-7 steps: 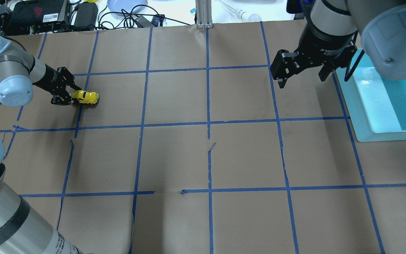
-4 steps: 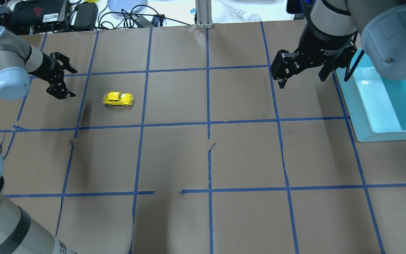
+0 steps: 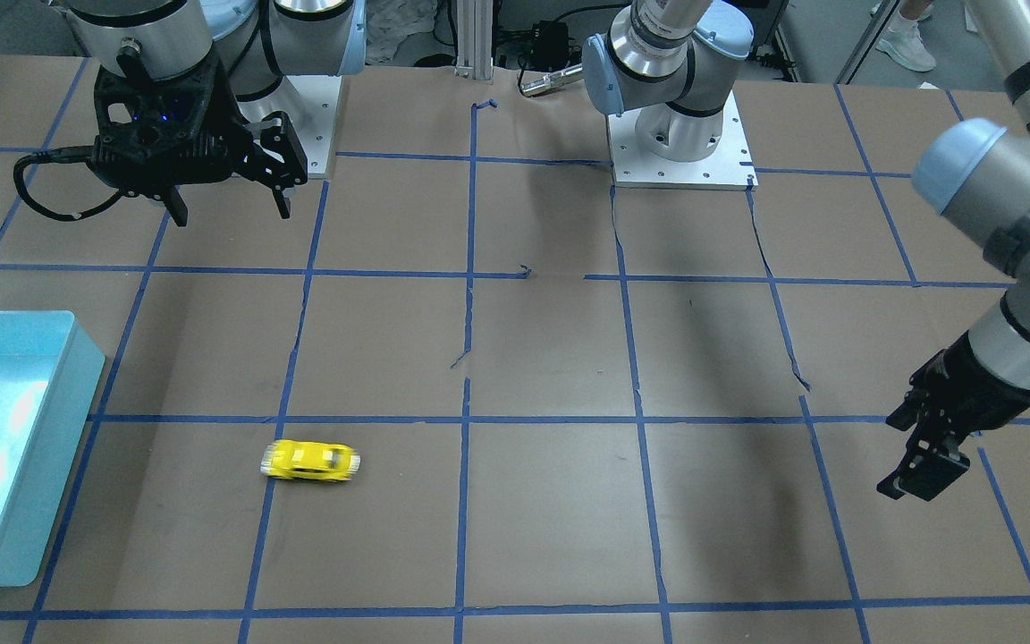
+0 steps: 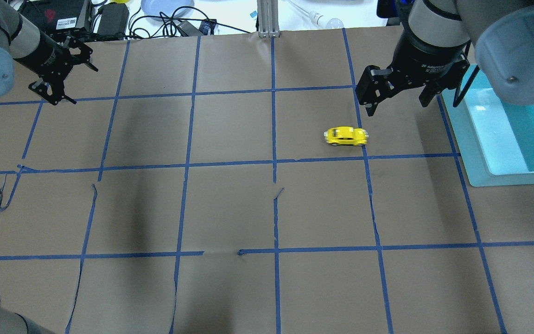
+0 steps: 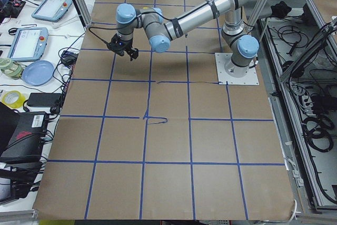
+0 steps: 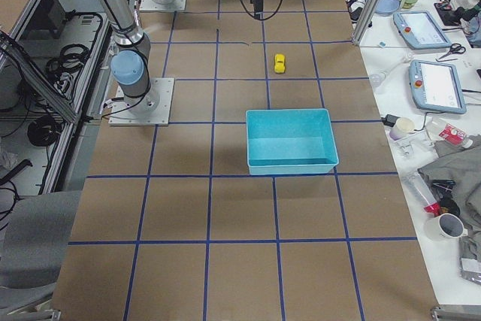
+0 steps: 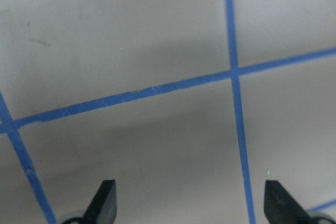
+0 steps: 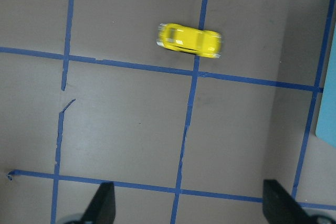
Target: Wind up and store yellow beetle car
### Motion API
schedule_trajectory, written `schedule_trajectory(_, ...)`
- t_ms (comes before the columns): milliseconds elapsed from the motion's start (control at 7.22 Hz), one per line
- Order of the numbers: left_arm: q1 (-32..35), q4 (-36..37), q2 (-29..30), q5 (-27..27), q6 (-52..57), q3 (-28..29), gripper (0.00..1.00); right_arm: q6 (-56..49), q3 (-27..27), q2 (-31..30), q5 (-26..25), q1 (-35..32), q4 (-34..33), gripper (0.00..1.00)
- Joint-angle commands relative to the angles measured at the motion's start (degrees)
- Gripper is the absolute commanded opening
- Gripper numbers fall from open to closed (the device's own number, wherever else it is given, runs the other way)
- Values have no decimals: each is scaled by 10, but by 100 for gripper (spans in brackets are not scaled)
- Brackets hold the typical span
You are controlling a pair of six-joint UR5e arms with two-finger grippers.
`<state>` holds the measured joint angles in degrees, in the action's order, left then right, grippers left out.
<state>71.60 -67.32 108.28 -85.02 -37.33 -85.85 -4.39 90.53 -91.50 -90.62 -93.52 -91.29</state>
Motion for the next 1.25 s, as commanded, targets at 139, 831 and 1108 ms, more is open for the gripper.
schedule_trajectory(139,78,-148,-64,-66,170,89,100,0,1,0,0,0,1,100)
schedule_trajectory(831,124,-185,-127,-60,277,78,100,2,-8,2,0,4,-1,100)
schedule_trajectory(1108,193,-190,-147,-16,280,41,100,26,-5,18,1,27,-5,100)
